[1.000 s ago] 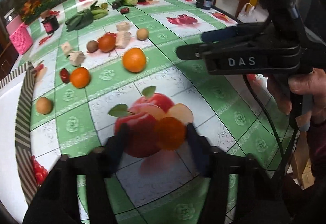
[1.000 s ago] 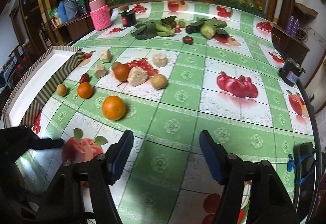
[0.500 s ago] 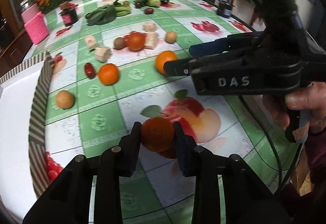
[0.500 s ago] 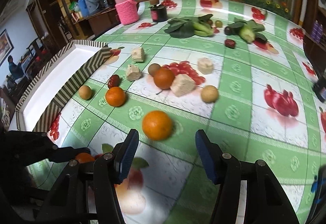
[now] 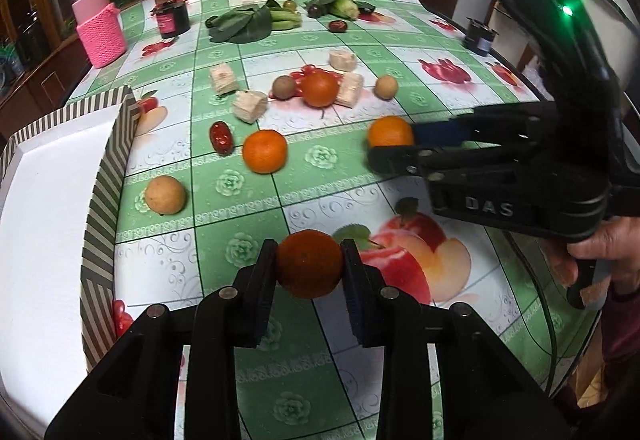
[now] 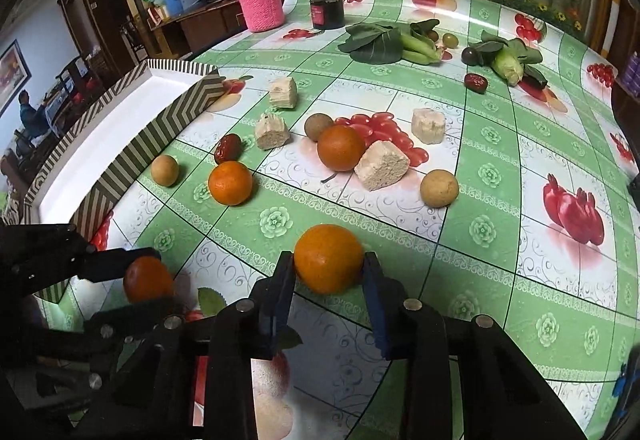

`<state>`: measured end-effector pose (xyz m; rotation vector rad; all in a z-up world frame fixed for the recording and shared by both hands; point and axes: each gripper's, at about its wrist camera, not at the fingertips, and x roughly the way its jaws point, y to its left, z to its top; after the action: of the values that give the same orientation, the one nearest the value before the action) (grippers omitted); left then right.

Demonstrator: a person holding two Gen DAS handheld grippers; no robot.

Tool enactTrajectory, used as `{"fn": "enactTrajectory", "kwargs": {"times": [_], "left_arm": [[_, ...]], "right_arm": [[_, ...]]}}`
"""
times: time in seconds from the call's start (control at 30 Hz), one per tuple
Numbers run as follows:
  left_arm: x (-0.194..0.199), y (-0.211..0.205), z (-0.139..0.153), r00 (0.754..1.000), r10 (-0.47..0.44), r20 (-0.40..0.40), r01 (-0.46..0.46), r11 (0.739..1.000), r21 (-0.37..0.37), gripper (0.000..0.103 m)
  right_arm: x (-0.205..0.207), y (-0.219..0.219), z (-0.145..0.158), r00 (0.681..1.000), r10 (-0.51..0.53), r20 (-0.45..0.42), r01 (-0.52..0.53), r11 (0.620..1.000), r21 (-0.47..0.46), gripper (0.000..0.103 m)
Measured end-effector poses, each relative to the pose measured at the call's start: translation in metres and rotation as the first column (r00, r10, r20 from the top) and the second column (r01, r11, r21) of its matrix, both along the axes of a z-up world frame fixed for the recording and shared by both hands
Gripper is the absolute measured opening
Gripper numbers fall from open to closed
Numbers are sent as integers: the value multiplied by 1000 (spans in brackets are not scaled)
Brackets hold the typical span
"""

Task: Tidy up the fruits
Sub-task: 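Carry both held oranges over the white striped tray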

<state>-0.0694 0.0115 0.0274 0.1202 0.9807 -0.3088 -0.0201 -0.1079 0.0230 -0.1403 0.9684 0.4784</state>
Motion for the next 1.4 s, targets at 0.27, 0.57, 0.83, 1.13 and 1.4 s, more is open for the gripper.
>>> {"fn": "enactTrajectory", "kwargs": {"times": [0.27,0.57,0.83,1.13,1.4], "left_arm": [[8,12,7,999,51,19,-51,999,3,28],[19,41,27,991,125,56,-126,992,4,28],[32,91,49,971,224,86,-226,974,10,29],[52,159,57,929,359,93,-363,932,28,29],[74,193,42,904,423,59,-425,905,32,29]], "right_arm": [[-1,-10,17,1000,-29,12,28,998,59,34],[-6,7,36,999,18,29,-21,995,94,34],[-4,45,54,994,92,57,-99,988,119,34],[10,107,60,980,189,66,-196,972,128,34],[32,171,53,960,276,55,-281,952,119,35]]}}
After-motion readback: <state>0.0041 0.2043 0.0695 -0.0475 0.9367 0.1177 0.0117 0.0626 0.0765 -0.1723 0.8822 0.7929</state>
